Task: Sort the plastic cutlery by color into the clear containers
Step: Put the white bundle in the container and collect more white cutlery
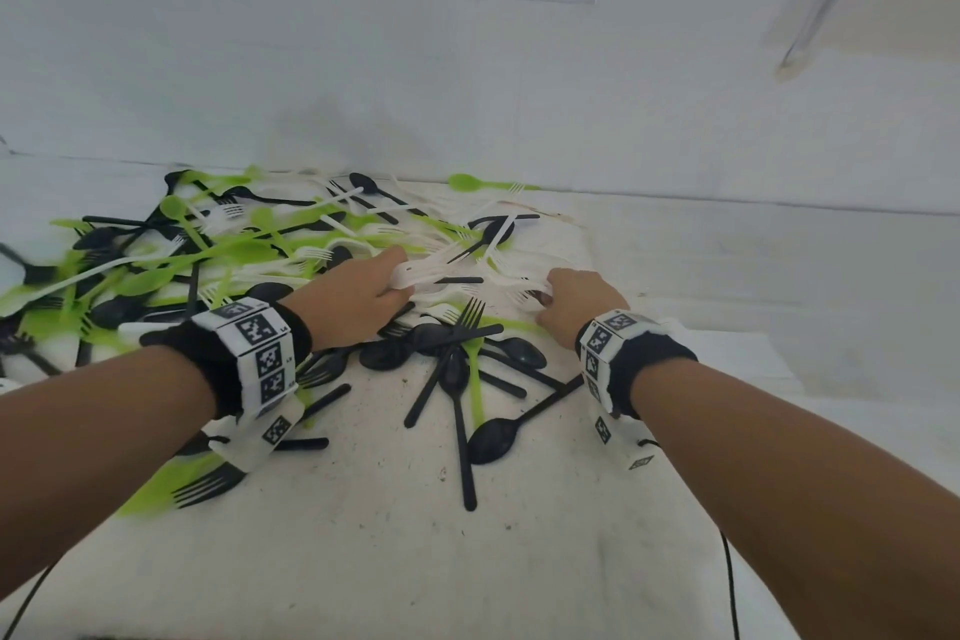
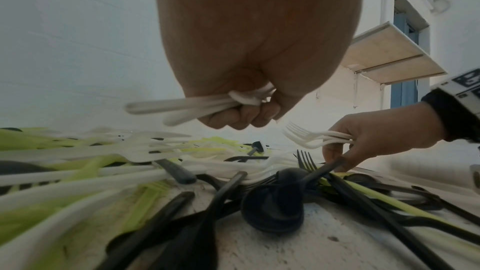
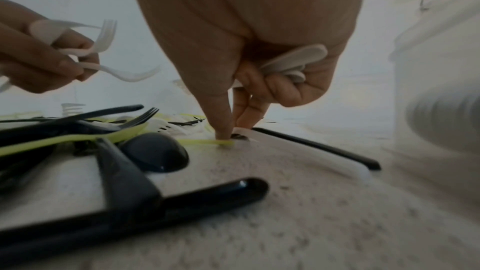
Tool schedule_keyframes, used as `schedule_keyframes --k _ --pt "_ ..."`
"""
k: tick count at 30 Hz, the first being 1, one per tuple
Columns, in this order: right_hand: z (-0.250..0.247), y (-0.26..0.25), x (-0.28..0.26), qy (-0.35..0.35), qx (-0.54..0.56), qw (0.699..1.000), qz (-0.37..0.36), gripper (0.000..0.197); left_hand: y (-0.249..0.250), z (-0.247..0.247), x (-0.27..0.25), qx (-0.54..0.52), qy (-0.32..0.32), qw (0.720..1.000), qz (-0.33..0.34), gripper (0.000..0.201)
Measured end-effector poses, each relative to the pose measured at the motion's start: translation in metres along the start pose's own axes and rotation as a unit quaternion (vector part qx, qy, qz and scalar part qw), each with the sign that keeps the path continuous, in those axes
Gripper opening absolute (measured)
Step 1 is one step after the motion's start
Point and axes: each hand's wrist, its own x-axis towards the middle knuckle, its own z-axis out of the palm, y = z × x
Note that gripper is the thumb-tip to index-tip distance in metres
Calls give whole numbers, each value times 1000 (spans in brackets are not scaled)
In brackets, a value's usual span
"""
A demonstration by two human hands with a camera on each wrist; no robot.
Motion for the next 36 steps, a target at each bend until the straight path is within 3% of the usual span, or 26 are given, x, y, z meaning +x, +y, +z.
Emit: schedule_keyframes --k 5,7,10,13,15,17,20,24,26,30,36 --pt "-1 -4 -5 -2 -5 1000 -6 22 -5 -2 -3 -12 1 1000 -14 20" --pt "-7 -13 -8 28 38 999 -6 30 -8 -4 -5 -21 1 1000 -23 25" --pt "-18 -34 -12 73 125 989 -9 24 -11 -11 -12 -46 9 998 -45 35" --pt "-24 -62 -7 63 179 982 -22 29 -20 -22 -25 -62 24 995 -70 40" --pt "-19 -81 -2 22 163 986 -37 38 -29 -28 -35 -64 14 995 -81 35" --pt "-12 -101 3 -11 122 990 -77 38 -45 -31 -44 -76 -5 993 -94 6" --pt "-1 -125 8 -18 84 988 -131 33 -69 -36 -60 -91 -23 988 -124 11" --pt "10 -143 19 -41 22 988 -145 30 -88 -39 -86 -87 -15 987 -132 12" --pt "15 -143 26 -50 -17 989 -139 23 -94 -39 -95 -49 -12 992 -118 25" --pt "16 -138 33 -64 -38 989 -126 33 -104 -34 -97 12 -23 996 -84 24" --pt "9 -127 37 -68 -25 993 -94 33 -99 -31 -76 -9 -6 1000 6 25"
